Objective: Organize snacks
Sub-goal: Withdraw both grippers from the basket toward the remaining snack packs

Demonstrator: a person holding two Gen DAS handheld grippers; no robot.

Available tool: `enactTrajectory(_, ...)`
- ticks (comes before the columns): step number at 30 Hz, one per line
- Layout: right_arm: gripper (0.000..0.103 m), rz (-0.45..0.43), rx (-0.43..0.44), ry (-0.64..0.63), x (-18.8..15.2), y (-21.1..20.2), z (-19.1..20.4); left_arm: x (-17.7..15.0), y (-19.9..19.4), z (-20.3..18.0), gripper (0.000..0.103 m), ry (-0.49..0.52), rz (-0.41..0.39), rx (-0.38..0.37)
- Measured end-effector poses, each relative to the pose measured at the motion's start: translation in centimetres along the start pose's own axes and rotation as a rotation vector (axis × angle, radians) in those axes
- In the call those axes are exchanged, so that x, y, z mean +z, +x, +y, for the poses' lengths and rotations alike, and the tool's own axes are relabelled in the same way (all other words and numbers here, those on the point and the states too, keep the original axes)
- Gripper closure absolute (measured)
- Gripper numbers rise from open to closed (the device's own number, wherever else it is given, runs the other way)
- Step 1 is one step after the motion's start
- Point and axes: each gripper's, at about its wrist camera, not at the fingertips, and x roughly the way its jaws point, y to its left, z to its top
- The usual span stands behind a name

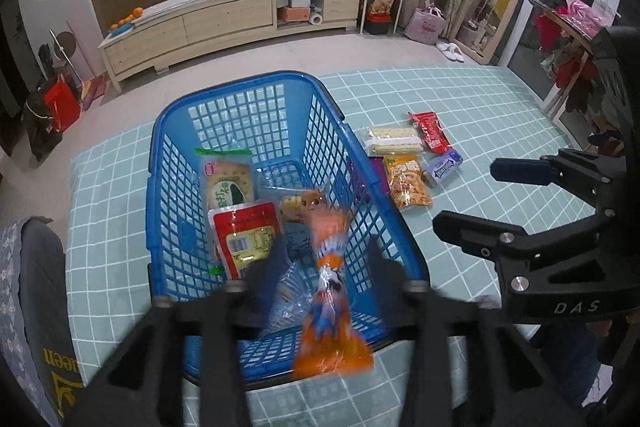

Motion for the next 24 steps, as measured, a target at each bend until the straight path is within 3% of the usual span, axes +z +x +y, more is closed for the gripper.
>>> enactTrajectory(5,0.017,-0.011,-0.001,0.018,-0.1,-0.7,-1.0,0.4,-0.5,-0.4,0.049,-0.018,-0.014,-0.037)
enactTrajectory(24,0.017,-0.062,-0.013,0.101,-1.5,-5.1,-7.4,2.2,-1.0,-6.3,0.042,0.074,-0.027,-0.027)
